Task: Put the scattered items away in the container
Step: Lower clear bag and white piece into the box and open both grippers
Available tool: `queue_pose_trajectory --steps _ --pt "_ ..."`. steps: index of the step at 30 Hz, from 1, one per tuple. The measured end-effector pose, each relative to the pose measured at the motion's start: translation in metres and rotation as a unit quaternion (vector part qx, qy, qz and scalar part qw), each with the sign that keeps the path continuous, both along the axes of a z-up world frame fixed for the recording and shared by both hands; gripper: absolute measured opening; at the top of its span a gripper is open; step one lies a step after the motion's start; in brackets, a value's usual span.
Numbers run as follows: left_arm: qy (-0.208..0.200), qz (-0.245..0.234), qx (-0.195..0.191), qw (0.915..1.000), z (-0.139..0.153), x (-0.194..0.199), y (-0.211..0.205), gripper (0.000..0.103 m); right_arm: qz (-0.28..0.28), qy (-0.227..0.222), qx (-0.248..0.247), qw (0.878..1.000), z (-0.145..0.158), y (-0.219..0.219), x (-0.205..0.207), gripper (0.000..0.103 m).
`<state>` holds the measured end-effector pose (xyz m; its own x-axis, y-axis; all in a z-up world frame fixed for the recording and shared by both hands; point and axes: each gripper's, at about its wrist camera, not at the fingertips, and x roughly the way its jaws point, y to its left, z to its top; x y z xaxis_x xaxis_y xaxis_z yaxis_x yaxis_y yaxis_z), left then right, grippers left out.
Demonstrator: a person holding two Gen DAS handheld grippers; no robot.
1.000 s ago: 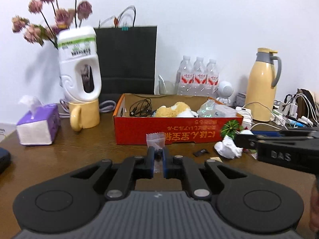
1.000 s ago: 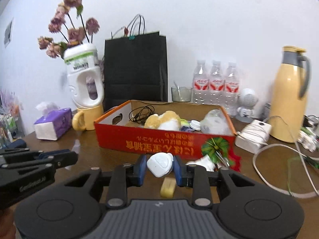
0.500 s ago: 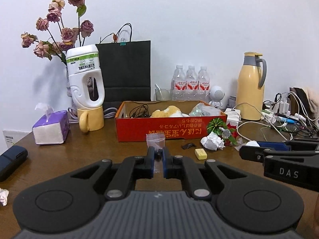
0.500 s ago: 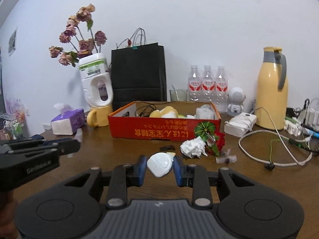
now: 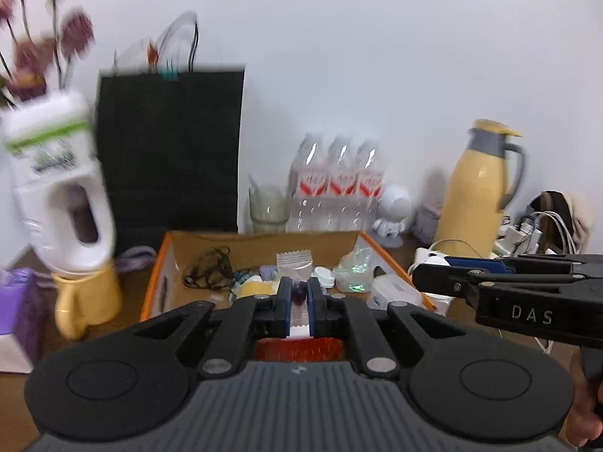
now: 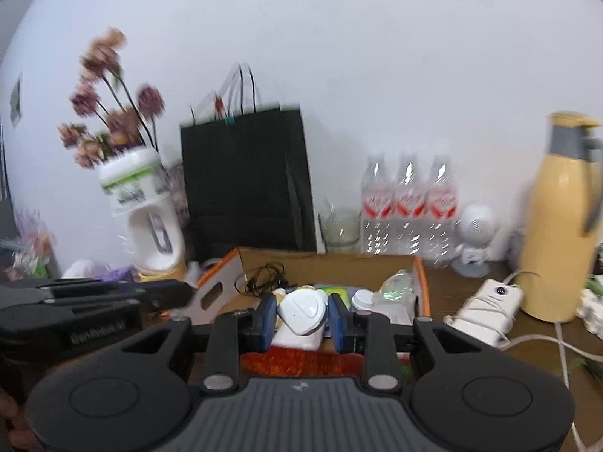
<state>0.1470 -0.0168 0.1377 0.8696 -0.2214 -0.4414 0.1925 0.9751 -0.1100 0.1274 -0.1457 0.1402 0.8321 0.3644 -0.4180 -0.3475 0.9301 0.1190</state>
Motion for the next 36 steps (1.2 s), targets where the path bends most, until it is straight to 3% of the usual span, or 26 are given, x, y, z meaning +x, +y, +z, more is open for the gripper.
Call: queue_pose_trajectory --steps 5,11,15,21,28,31,33,34,36 --pt "0.087 -0.002 -0.012 0.9961 -0.004 0.077 0.012 0.009 0.012 0.109 -0.031 0.994 0.001 0.011 0.091 0.028" --pt "0.145 0.009 0.020 0.9892 -0.027 0.126 0.035 0.009 0.065 0.209 0.010 0.976 -0.019 0.037 0.149 0.028" --pt "0.178 0.023 0.042 0.9829 -0.047 0.155 0.050 0.009 0.088 0.262 -0.008 0.961 -0.053 0.078 0.175 0.028" --pt "0.207 0.039 0.032 0.9771 -0.069 0.181 0.059 0.010 0.090 0.257 -0.093 0.958 -0.082 0.128 0.186 0.028" --pt "0.224 0.035 0.032 0.9734 -0.079 0.184 0.069 0.015 0.093 0.280 -0.120 0.948 -0.097 0.141 0.197 0.028" --pt "0.220 0.046 0.036 0.9738 -0.069 0.182 0.071 0.035 0.094 0.294 -0.095 0.946 -0.089 0.133 0.201 0.029" --pt "0.214 0.045 0.038 0.9750 -0.056 0.181 0.073 0.056 0.092 0.299 -0.081 0.946 -0.081 0.127 0.203 0.030" --pt "0.213 0.044 0.037 0.9754 -0.049 0.179 0.073 0.060 0.088 0.300 -0.075 0.947 -0.074 0.123 0.203 0.032" --pt "0.210 0.051 0.038 0.9756 -0.034 0.175 0.073 0.089 0.081 0.297 -0.061 0.949 -0.059 0.114 0.203 0.047"
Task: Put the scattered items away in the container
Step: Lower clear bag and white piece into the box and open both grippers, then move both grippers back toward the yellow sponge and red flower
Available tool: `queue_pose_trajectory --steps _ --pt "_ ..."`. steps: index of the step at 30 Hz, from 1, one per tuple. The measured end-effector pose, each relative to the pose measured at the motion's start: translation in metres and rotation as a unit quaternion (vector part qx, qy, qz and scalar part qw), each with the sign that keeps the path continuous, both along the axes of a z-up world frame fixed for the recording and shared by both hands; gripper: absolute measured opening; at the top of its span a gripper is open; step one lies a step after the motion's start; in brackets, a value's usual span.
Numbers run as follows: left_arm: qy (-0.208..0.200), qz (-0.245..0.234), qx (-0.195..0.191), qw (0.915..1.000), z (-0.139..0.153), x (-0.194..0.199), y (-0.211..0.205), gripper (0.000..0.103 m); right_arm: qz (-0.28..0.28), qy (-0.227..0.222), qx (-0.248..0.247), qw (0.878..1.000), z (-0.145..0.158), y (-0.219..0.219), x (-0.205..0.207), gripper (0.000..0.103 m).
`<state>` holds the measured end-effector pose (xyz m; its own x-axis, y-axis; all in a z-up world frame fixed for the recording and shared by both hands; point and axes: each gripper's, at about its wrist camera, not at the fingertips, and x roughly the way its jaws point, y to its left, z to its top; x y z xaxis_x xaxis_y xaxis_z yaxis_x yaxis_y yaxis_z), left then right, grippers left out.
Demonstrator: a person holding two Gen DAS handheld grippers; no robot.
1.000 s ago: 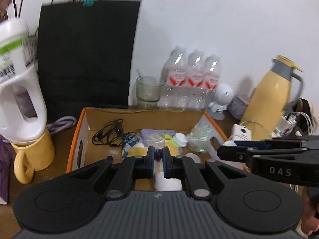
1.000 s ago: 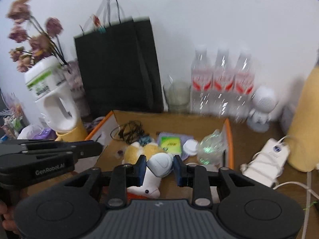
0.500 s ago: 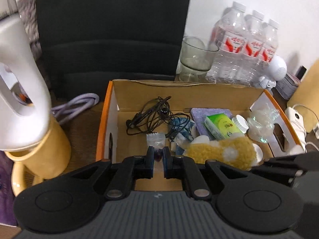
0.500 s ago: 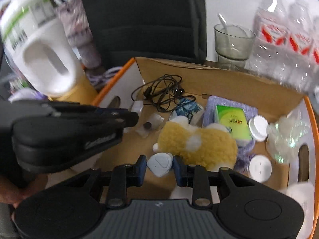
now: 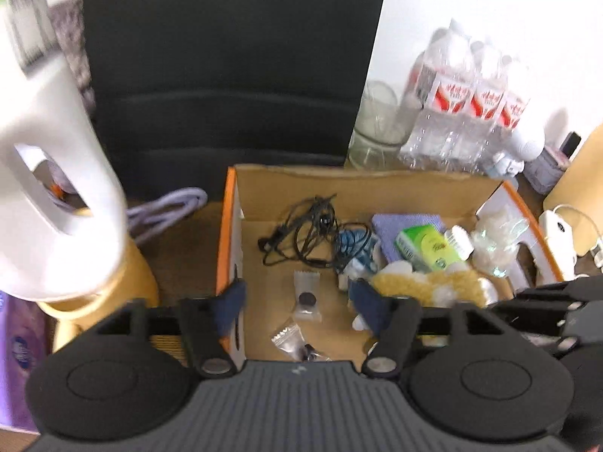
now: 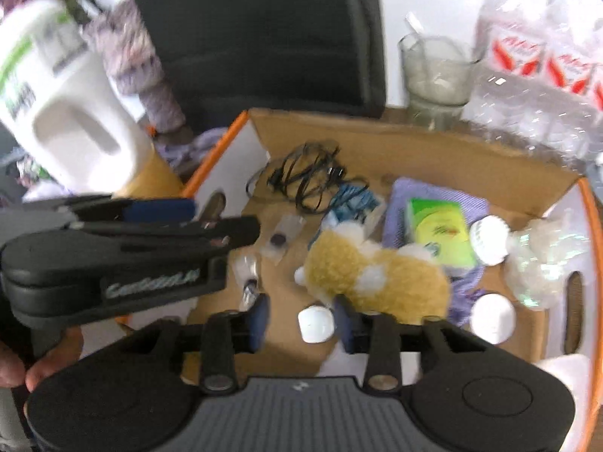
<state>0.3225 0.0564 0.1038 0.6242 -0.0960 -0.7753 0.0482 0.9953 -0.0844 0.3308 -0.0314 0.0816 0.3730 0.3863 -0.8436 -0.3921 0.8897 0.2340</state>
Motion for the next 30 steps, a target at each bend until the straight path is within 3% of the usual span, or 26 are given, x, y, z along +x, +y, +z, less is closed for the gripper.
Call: queue_pose_trajectory --steps 2,6,10,18,22,26,30 --pt "-0.007 0.013 0.003 0.9999 0.014 -0.005 -0.001 0.103 -0.009 -0.008 0.002 1.000 0.019 -0.010 -0.002 0.055" --pt "0.009 0.039 0.000 0.9992 0.036 -0.015 -0.005 0.103 -0.021 -0.041 -0.043 0.998 0.058 -0.036 -0.010 0.075" --pt "0.011 0.027 0.014 0.9995 0.053 -0.029 -0.016 0.103 -0.060 -0.042 -0.064 0.995 0.079 -0.070 -0.019 0.076" --pt "0.003 0.031 0.029 0.9991 0.077 -0.063 -0.036 0.103 -0.100 -0.054 -0.041 0.993 0.100 -0.101 -0.043 0.084" --pt "-0.061 0.057 0.026 0.9962 0.090 -0.094 -0.039 0.103 -0.117 -0.090 -0.022 0.989 0.109 -0.104 -0.064 0.084" --pt "-0.184 0.083 0.005 0.9794 0.078 -0.142 -0.047 0.103 -0.126 -0.189 0.018 0.974 0.105 -0.106 -0.106 0.088" --pt "-0.212 0.078 0.031 0.9736 0.060 -0.159 -0.063 0.103 -0.121 -0.255 0.006 0.959 0.090 -0.099 -0.134 0.088"
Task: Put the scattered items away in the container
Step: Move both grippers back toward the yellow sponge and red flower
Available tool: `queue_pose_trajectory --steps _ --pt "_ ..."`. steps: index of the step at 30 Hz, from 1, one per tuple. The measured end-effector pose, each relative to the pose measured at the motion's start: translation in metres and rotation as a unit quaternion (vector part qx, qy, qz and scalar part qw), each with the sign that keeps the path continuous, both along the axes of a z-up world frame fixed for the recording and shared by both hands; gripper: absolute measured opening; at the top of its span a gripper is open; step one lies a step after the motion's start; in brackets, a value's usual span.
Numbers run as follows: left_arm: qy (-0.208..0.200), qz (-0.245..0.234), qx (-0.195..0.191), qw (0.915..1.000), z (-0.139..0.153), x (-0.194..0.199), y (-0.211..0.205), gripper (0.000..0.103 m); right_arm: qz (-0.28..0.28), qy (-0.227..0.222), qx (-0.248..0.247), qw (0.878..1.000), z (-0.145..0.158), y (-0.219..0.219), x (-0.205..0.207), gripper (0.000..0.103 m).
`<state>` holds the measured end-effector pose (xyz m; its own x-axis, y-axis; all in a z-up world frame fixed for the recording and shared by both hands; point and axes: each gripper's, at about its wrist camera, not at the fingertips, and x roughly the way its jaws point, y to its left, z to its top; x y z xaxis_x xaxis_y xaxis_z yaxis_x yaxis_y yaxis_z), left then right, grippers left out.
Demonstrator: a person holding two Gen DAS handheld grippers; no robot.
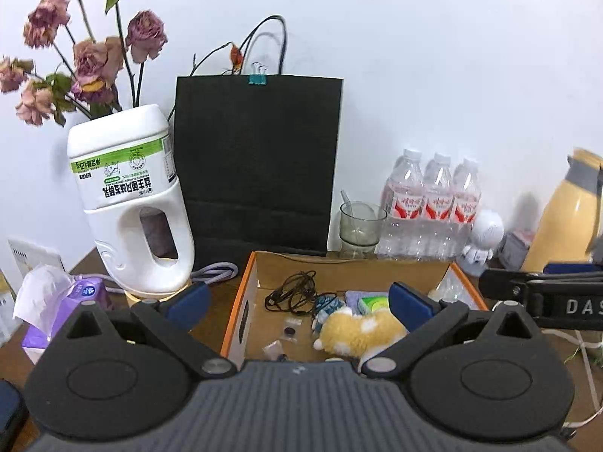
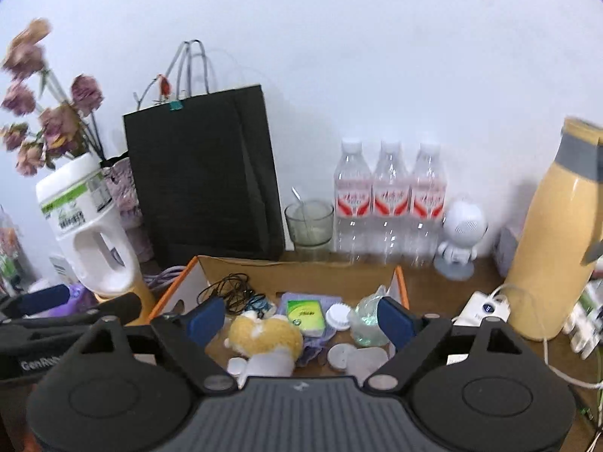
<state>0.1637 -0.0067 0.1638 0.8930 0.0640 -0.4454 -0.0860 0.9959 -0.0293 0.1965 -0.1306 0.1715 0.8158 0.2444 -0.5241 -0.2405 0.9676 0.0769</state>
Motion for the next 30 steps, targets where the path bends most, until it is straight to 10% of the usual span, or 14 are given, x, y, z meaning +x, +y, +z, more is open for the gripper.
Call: queue_pose_trajectory --steps 9,19,23,30 --pt "-0.042 -0.023 0.008 0.9989 -0.048 -0.068 -0.003 0.103 -0.017 -0.048 0.022 0.998 -0.046 -0.019 -0.059 0.088" --pt "0.051 -0.168 -0.008 0.9845 -0.119 -0.096 -0.039 0.103 -0.040 -0.024 0.054 0.997 -0.125 -0.081 -0.134 0.091" --pt "0.060 -0.201 0.010 0.9776 -0.130 -0.073 -0.066 0.072 -0.052 -0.012 0.049 0.997 -0.133 -0.094 -0.128 0.088" --pt "0.095 -0.202 0.013 0.9746 -0.151 -0.051 -0.086 0.052 -0.033 -0.007 0.025 0.999 -0.140 -0.098 -0.091 0.071"
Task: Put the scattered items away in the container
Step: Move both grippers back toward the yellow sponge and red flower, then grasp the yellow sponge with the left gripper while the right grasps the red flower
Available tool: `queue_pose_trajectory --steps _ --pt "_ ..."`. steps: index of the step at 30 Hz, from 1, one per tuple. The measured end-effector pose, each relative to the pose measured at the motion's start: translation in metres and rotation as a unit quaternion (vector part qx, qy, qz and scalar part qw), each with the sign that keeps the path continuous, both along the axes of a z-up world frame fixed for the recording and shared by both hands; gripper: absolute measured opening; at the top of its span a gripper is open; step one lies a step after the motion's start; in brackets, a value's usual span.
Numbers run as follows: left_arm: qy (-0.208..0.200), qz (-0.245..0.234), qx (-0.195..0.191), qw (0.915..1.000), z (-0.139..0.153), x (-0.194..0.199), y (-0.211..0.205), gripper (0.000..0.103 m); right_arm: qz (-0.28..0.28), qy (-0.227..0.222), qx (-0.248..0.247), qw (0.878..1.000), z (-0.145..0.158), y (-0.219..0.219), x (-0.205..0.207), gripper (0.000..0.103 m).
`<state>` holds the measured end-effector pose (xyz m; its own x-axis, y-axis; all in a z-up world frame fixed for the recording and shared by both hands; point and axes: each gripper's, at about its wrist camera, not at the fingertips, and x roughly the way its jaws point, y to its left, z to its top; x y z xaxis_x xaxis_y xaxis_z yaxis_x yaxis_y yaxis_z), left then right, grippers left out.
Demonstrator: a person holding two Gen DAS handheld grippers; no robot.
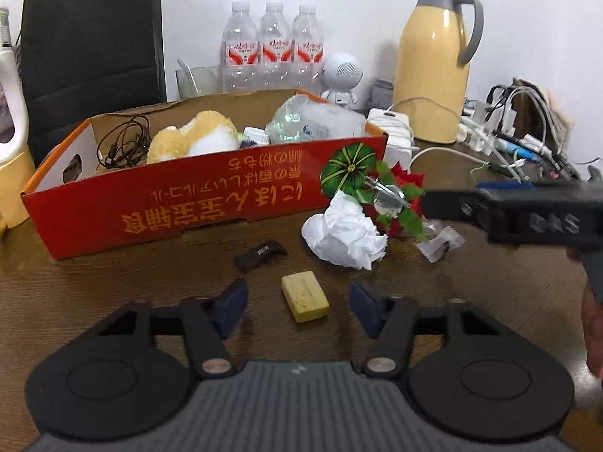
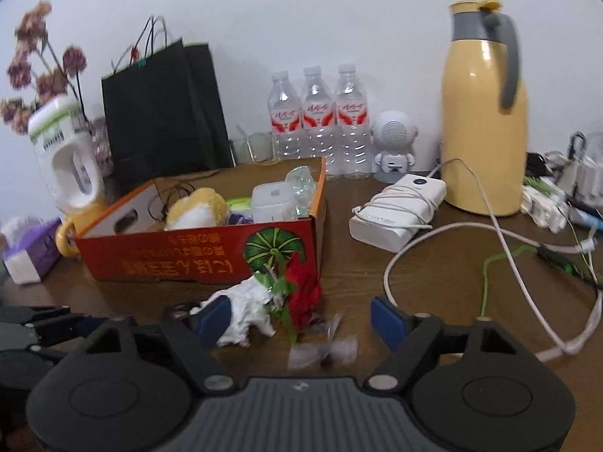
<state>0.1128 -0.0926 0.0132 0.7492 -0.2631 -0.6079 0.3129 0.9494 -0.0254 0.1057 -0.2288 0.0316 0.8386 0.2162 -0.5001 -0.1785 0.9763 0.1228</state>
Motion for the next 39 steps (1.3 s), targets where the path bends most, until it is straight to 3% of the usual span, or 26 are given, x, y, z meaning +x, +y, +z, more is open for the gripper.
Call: queue_pose_trajectory --steps 1,3,5,8,9,13,19,25,31,34,39 --pt "0.001 0.000 -0.001 1.0000 -0.002 0.001 0.000 0.048 0.006 0.000 -0.007 1.000 0.000 0.002 0.008 0.070" --pt "0.009 0.004 -0.005 0.9999 -0.005 0.005 0.001 0.026 0.018 0.002 -0.012 1.000 0.000 0.006 0.021 0.068" --pt "0.007 0.010 -0.009 0.9999 -0.006 0.005 0.003 0.021 0.030 0.005 -0.017 0.999 -0.002 0.011 0.035 0.064" --pt "0.005 0.010 -0.009 0.9999 -0.006 0.006 0.003 0.021 0.040 0.021 -0.028 0.999 -0.007 0.017 0.052 0.052" --pt "0.003 0.012 -0.009 0.9999 -0.006 0.005 0.003 0.021 0.044 0.032 -0.032 0.998 -0.011 0.019 0.057 0.038" --pt "-0.014 0.034 -0.023 0.9991 0.005 0.002 0.008 0.021 0.037 0.044 -0.013 0.998 -0.012 0.012 0.059 0.037" --pt "-0.067 0.076 -0.028 0.9945 0.035 -0.015 0.025 0.021 0.016 -0.033 -0.025 0.999 0.028 0.014 0.029 0.036" --pt "-0.124 0.112 -0.026 0.9856 0.064 -0.044 0.044 0.021 0.046 -0.094 -0.016 0.994 0.063 0.040 -0.017 0.036" --pt "-0.161 0.141 -0.014 0.9768 0.076 -0.083 0.060 0.021 0.049 -0.139 -0.032 0.989 0.067 0.071 -0.064 0.036" --pt "-0.179 0.149 0.006 0.9726 0.074 -0.102 0.063 0.021 0.049 -0.140 -0.019 0.989 0.062 0.077 -0.085 0.036" --pt "-0.169 0.153 -0.001 0.9738 0.062 -0.134 0.071 0.021 0.059 -0.123 0.000 0.991 0.045 0.083 -0.119 0.036"
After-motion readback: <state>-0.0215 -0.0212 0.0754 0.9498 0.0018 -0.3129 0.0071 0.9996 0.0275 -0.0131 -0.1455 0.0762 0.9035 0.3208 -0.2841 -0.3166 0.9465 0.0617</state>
